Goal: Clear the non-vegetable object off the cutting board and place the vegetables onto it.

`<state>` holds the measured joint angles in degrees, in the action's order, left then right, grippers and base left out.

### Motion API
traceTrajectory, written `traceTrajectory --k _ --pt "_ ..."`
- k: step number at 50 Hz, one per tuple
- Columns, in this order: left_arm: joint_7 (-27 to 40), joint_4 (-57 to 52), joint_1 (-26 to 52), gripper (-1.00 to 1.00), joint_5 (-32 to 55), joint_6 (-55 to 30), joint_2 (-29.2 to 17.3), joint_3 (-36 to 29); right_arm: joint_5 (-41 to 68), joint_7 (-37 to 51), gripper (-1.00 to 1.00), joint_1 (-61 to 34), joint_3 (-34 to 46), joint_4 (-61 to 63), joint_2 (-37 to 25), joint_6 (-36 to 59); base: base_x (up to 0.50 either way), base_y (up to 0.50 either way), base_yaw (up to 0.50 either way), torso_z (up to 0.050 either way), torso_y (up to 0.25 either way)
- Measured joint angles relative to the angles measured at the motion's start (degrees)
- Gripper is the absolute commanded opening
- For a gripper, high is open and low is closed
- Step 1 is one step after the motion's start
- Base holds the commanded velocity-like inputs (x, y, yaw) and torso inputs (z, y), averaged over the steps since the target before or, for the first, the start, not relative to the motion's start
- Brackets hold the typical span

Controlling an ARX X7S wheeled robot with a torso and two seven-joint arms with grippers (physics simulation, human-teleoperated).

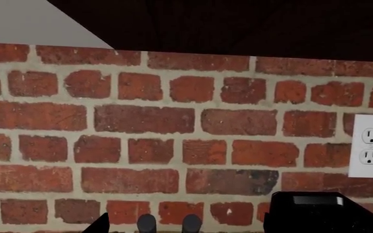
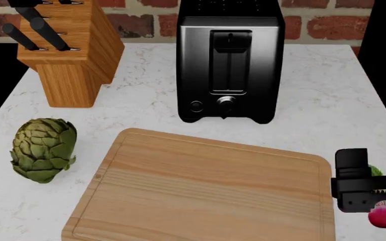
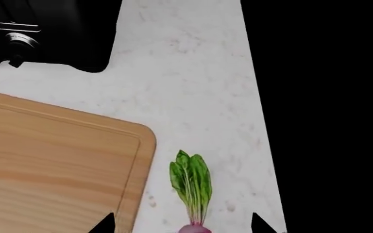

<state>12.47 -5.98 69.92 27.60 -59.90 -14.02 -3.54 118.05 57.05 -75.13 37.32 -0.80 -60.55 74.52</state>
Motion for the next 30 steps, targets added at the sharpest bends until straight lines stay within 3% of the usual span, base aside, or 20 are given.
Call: traceTrajectory --k 30 --pt "0.54 0.17 0.52 1.00 1.11 -0.36 -0.63 0.74 6.98 3.55 1.00 -13.18 7.06 1.80 15.80 4.43 0.00 0.00 0.00 0.000 0.000"
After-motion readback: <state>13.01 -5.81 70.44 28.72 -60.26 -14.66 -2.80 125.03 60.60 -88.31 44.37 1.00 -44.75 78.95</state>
